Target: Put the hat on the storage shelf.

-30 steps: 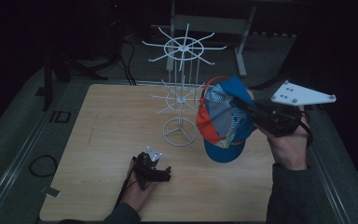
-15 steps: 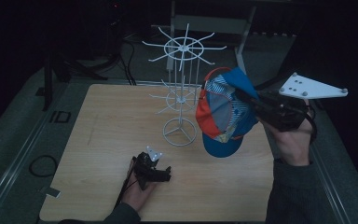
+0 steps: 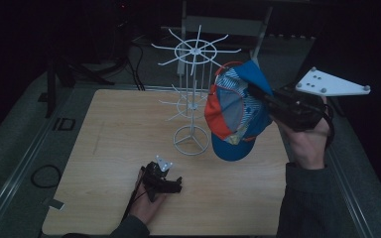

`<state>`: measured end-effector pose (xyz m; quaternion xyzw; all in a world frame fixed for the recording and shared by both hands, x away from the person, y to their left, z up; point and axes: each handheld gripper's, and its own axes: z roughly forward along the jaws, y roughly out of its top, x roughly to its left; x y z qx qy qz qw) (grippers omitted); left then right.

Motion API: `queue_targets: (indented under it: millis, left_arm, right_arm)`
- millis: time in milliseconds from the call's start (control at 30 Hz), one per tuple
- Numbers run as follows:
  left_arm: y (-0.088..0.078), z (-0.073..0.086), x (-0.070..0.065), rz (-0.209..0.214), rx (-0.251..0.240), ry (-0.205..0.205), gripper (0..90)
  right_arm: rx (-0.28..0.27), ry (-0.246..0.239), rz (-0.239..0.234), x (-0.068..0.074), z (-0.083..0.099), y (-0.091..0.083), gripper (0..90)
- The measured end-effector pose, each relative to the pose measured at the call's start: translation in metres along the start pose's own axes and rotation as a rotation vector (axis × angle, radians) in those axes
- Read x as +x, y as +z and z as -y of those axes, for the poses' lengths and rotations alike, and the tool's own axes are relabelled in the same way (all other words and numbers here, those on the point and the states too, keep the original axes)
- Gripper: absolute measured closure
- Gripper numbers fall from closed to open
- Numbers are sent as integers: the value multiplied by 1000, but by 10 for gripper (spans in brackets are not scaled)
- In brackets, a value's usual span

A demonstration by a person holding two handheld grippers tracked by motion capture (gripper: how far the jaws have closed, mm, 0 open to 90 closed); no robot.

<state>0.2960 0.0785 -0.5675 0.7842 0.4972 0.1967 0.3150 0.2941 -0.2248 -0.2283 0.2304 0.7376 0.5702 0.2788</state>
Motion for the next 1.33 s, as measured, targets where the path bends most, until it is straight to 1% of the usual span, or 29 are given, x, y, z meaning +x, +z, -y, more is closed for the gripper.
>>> queue_targets:
  millis: [167, 267, 367, 400, 500, 567, 633, 733, 833, 900, 967, 1067, 1133, 1200, 1267, 1333]
  left_arm:
    - [0, 0, 0, 0, 0, 0, 19]
    - [0, 0, 0, 0, 0, 0, 19]
    - [0, 0, 0, 0, 1, 1, 19]
    - [0, 0, 0, 2, 6, 5, 19]
    - [0, 0, 0, 2, 2, 1, 19]
    - [0, 0, 0, 2, 1, -1, 19]
    - [0, 0, 0, 1, -1, -3, 19]
    - [0, 0, 0, 2, 0, -1, 19]
    - [0, 0, 0, 2, -2, -3, 19]
    - [0, 0, 0, 2, -1, -3, 19]
    - [0, 0, 0, 2, -1, -2, 19]
    - [0, 0, 0, 2, -1, -2, 19]
    - [0, 0, 0, 2, -1, -2, 19]
    - [0, 0, 0, 2, -1, -2, 19]
    - [0, 0, 0, 3, 1, -2, 19]
    - [0, 0, 0, 3, 1, -2, 19]
  right_arm:
    - [23, 20, -5, -4, 4, 15, 876]
    - [34, 33, -18, -5, 8, 25, 876]
    - [73, 24, -12, -3, 12, 34, 856]
    - [85, 20, -10, -3, 13, 36, 831]
    - [121, 11, -1, 0, 16, 40, 677]
    - [147, 7, 13, 2, 18, 42, 593]
    - [177, 22, 10, 1, 23, 43, 522]
    - [230, 63, 21, -2, 35, 45, 408]
    - [280, 90, 49, -5, 47, 47, 338]
    - [299, 110, 50, -6, 55, 47, 322]
    - [318, 119, 56, -6, 62, 48, 302]
    - [329, 134, 51, -6, 71, 47, 285]
    - [336, 142, 42, -6, 76, 47, 281]
    - [356, 154, 23, -5, 81, 48, 278]
    - [368, 148, 20, -4, 86, 49, 275]
    - [375, 156, 14, -3, 90, 49, 274]
